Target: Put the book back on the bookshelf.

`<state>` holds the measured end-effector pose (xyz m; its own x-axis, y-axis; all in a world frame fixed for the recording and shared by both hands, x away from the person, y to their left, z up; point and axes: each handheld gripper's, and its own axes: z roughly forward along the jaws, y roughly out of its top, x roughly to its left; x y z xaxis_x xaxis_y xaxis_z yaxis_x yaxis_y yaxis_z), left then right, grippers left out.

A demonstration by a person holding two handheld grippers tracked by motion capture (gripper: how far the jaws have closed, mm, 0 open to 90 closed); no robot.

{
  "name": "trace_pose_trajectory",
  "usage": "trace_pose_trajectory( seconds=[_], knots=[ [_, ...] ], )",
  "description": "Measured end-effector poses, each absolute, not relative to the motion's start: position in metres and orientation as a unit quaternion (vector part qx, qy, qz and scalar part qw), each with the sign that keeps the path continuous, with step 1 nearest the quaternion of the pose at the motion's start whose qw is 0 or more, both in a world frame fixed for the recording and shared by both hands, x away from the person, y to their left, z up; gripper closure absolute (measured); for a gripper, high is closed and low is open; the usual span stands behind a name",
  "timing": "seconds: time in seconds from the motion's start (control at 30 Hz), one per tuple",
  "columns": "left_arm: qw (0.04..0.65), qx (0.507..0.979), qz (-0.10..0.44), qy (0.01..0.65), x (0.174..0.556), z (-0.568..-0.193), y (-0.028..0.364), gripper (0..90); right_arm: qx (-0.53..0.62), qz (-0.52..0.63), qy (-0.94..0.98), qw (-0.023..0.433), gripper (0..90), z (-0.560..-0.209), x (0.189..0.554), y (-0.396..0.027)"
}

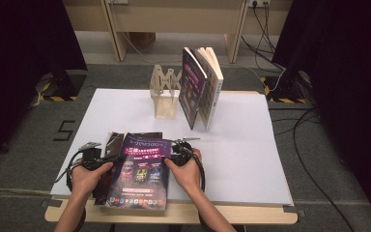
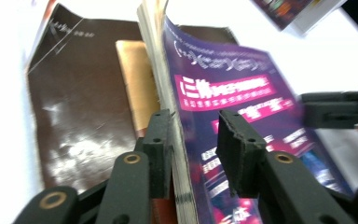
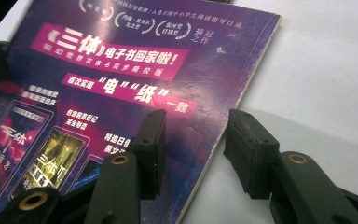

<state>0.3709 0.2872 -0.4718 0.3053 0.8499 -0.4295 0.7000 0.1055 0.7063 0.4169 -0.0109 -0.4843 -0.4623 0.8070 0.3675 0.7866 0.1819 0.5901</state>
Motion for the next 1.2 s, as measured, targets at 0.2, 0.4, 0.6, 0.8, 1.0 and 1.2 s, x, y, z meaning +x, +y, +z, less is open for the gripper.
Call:
trace_pose_trajectory(
  seconds=[0.2, 0.4, 0.6, 0.8, 1.0, 1.2],
  knots=[
    [0.456, 0.668, 0.033, 0.587, 0.371, -0.479, 0.284, 66.8, 0.519, 0.375, 0.768, 0.012, 58.3, -0.484, 0.416, -0.011],
    [0.458, 0.675, 0.019, 0.579, 0.371, -0.481, 0.286, 79.0, 0.516, 0.378, 0.769, 0.005, 57.1, -0.484, 0.418, -0.013],
    [0.451, 0.680, 0.015, 0.578, 0.373, -0.484, 0.288, 81.6, 0.524, 0.384, 0.760, -0.016, 55.4, -0.484, 0.425, -0.016],
    [0.442, 0.684, 0.023, 0.579, 0.373, -0.486, 0.295, 81.2, 0.528, 0.389, 0.755, -0.026, 54.7, -0.485, 0.432, -0.011],
    [0.440, 0.686, 0.023, 0.579, 0.374, -0.488, 0.299, 80.4, 0.535, 0.393, 0.747, -0.043, 54.4, -0.486, 0.440, -0.009],
    [0.439, 0.689, 0.025, 0.576, 0.374, -0.488, 0.299, 80.4, 0.548, 0.396, 0.734, -0.064, 54.9, -0.487, 0.447, -0.010]
  ],
)
